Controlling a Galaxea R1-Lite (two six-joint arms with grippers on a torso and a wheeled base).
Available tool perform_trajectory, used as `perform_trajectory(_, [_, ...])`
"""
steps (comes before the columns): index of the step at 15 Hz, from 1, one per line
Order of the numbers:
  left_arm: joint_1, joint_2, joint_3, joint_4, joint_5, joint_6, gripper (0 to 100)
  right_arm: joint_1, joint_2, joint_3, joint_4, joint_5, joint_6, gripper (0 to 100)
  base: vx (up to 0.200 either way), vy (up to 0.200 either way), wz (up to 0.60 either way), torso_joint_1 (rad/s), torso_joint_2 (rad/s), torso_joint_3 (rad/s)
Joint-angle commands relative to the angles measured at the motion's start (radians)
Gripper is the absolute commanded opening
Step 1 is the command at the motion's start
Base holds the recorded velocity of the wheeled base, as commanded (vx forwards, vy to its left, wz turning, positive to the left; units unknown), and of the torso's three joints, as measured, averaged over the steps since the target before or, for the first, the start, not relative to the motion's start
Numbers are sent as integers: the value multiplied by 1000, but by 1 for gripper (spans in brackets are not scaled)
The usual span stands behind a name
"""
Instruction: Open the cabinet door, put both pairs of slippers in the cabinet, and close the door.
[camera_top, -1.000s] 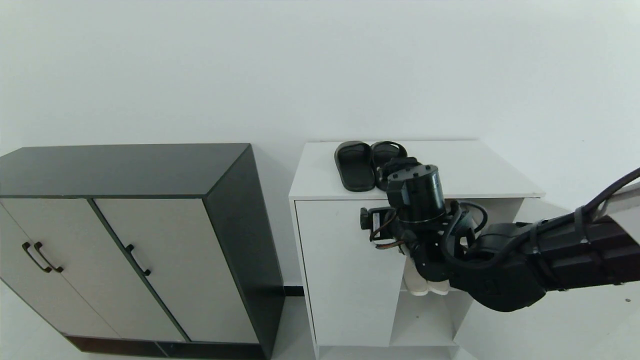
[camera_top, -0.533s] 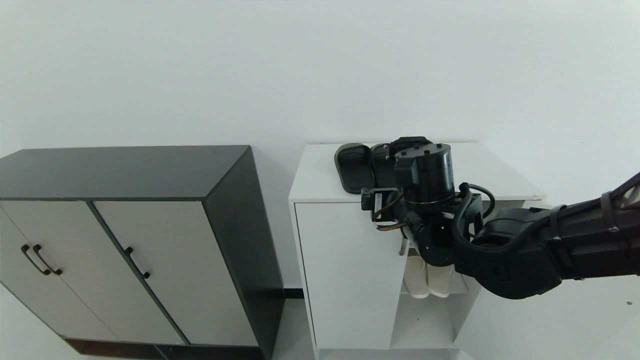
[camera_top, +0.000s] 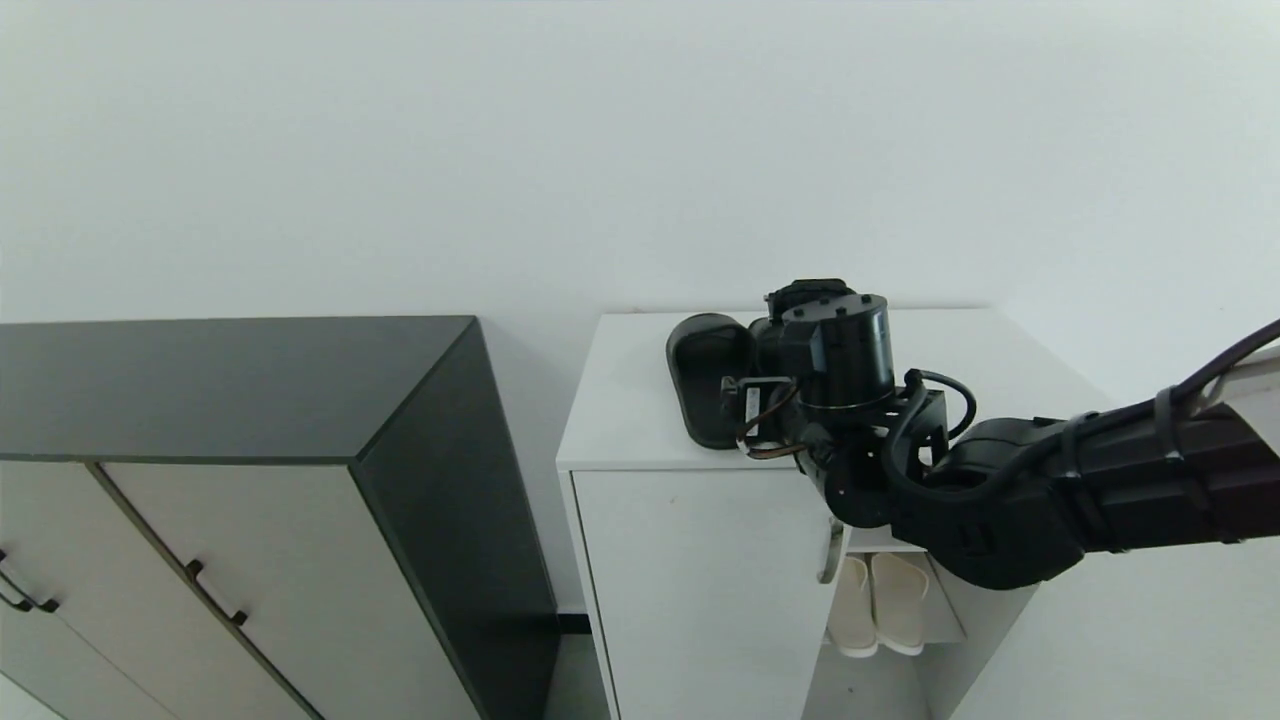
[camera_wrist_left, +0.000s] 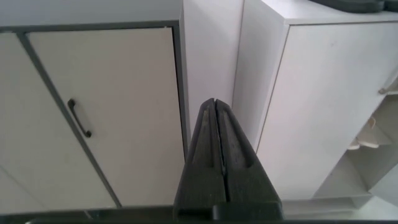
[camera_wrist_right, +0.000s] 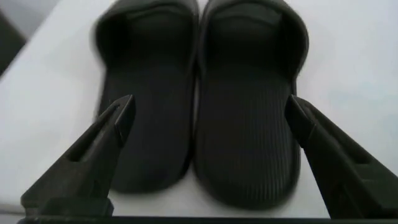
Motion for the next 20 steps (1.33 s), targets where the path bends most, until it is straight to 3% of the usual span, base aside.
perform_trajectory(1, [0, 0, 0, 0, 0, -1, 0, -25, 63, -41, -3, 4, -2, 100, 0, 0, 0, 0, 0, 0])
perform_trajectory(10, [0, 0, 0, 0, 0, -5, 0, -82, 247, -310, 5, 63, -94, 100, 0, 0, 0, 0, 0, 0])
perform_trajectory(16, [0, 0, 0, 0, 2, -7, 0, -88, 268, -345, 23, 63, -94, 100, 0, 0, 0, 0, 0, 0])
perform_trajectory(17, [0, 0, 0, 0, 2, -7, 0, -90, 275, -357, 23, 63, -94, 0, 0, 0, 0, 0, 0, 0])
perform_trajectory(20, [0, 0, 0, 0, 2, -7, 0, -96, 290, -380, 24, 63, -94, 0, 0, 0, 0, 0, 0, 0])
